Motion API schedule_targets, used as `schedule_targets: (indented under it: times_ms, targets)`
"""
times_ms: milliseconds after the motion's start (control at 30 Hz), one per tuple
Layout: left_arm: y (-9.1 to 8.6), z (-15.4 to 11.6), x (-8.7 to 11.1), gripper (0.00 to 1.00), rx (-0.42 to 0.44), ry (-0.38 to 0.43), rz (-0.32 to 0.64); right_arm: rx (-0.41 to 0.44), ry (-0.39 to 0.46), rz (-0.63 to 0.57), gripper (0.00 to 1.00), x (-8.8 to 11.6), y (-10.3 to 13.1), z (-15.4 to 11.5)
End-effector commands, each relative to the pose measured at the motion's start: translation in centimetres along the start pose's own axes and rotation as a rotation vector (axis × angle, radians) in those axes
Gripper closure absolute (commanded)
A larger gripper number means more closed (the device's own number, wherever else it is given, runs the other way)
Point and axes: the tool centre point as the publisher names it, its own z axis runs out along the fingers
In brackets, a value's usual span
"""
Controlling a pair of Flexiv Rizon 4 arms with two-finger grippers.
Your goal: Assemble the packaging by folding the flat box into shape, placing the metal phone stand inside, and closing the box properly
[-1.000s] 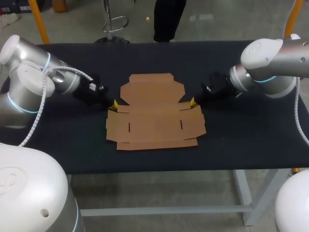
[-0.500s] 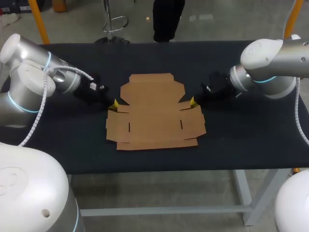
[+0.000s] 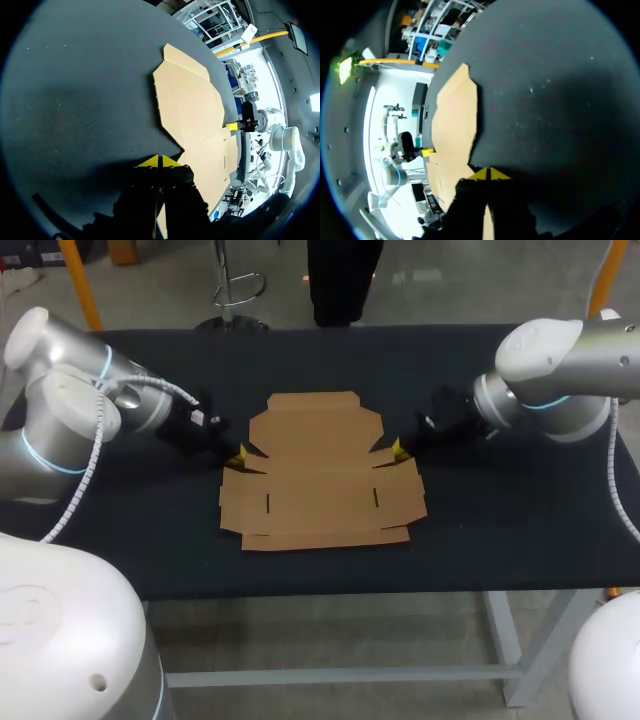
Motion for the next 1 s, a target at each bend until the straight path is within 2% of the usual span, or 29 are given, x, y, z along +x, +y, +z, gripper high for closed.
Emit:
schedule_targets:
  times_ms: [33, 200, 400, 1000]
  targets:
    - [0.5, -0.4, 0.6, 1.0, 0.007, -0.02, -0.002, -0.009, -0.01, -0.004, 1.0, 0.4, -0.2, -0.1]
    - [0.9, -0.5, 0.8, 1.0, 0.025, -0.053, -0.014, -0.014, -0.023, -0.005, 1.0, 0.7, -0.2, 0.1]
    - [1.1, -0.7, 0.8, 1.0, 0.03, -0.053, -0.019, -0.02, -0.035, -0.007, 1.0, 1.1, -0.4, 0.2]
    - [1.3, -0.3, 2.3, 1.0, 0.035, -0.081, 0.014, -0.054, -0.083, -0.023, 1.0, 2.5, -0.9, 0.3]
